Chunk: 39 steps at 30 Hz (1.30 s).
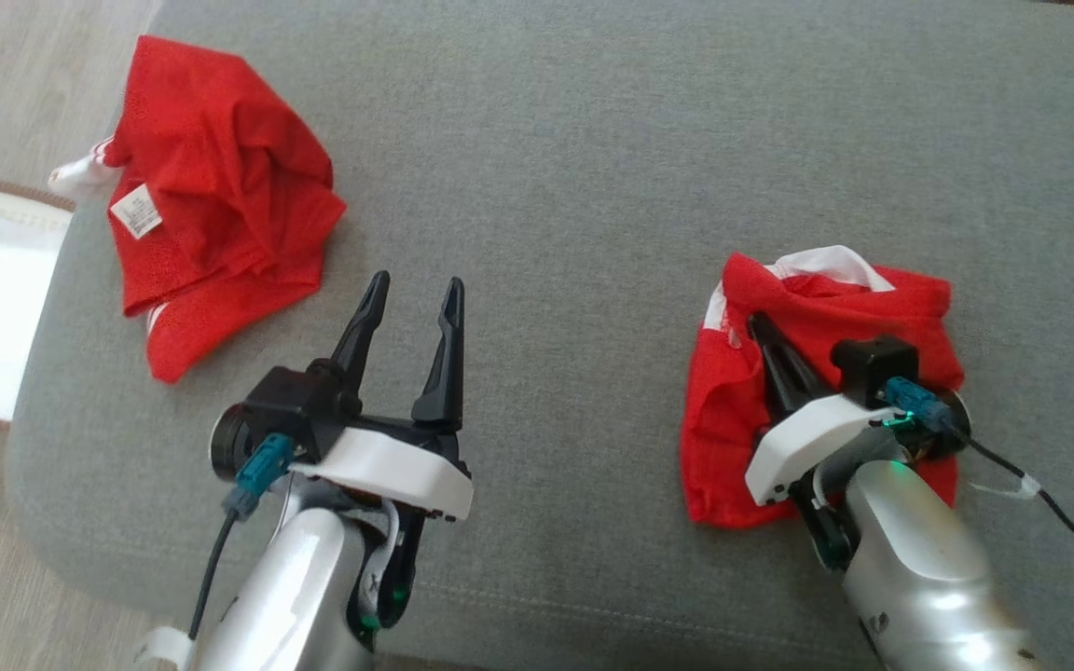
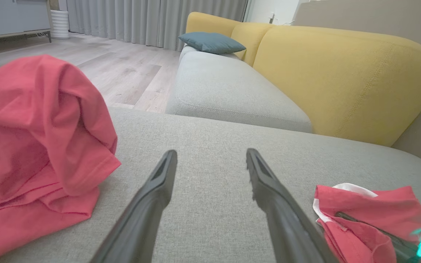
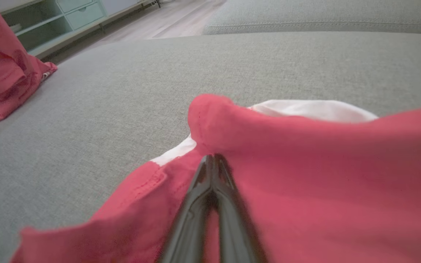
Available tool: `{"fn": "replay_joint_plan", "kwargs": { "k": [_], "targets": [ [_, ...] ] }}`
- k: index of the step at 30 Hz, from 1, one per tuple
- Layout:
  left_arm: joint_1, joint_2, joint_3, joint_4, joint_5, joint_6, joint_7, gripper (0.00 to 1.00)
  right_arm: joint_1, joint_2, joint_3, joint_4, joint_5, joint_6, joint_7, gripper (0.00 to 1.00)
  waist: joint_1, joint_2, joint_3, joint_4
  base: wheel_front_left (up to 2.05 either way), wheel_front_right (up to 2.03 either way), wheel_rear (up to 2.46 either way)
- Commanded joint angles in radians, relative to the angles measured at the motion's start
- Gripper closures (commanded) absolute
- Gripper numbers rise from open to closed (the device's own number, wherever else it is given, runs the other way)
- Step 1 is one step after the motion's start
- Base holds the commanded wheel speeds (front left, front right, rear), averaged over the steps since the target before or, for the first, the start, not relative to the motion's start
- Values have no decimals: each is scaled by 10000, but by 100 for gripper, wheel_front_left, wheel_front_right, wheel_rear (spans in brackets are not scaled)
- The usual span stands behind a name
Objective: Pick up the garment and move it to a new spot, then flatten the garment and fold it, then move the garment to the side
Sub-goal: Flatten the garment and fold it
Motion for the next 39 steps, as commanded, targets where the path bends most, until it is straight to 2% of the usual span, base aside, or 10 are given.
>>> {"fn": "replay_joint_plan", "kwargs": {
  "k": [1, 6, 8, 14, 23, 24, 25, 26, 32, 39],
  "targets": [
    [-315, 70, 388, -259, 13, 19, -122, 0, 114, 20, 276, 48, 218, 65, 15, 100, 0, 0, -151, -162, 0, 0, 0],
    [-220, 70, 533, -250, 44, 0, -122, 0, 87, 20, 354, -539, 570, 65, -49, 100, 0, 0, -499, -545, 0, 0, 0],
    [-167, 70, 610, -266, 51, -6, -122, 0, 135, 20, 217, -1146, 664, 65, -56, 100, 0, 0, -683, -755, 0, 0, 0],
    [72, 70, 815, -374, 92, 16, -122, 0, 736, 20, -458, -3137, 460, 65, -60, 100, 0, 0, -1219, -1389, 0, 0, 0],
    [371, 70, 999, -529, 133, 24, -122, 0, 2066, 20, -1734, -5175, -79, 65, 294, 100, 0, 0, -1675, -2001, 0, 0, 0],
    [399, 70, 1000, -543, 137, 23, -122, 0, 2229, 20, -1855, -5390, -111, 65, 338, 71, 0, 0, -1706, -2042, 0, 0, 0],
    [433, 70, 1005, -551, 145, 23, -122, 0, 2396, 20, -1962, -5585, -143, 65, 377, 11, 0, 0, -1741, -2083, 0, 0, 0],
    [473, 70, 1011, -555, 154, 20, -122, 0, 2568, 20, -2069, -5764, -132, 65, 416, 0, 0, 0, -1774, -2117, 0, 0, 0],
    [834, 70, 1156, -602, 501, -67, -122, 0, 3597, 20, -2283, -6339, -132, 65, 580, 0, 0, 0, -1966, -2347, 0, 0, 0],
    [1086, 70, 1284, -764, 673, -110, -122, 0, 3812, 20, -2241, -6403, -8, 65, 615, 0, 0, 0, -2028, -2435, 0, 0, 0]
  ]
}}
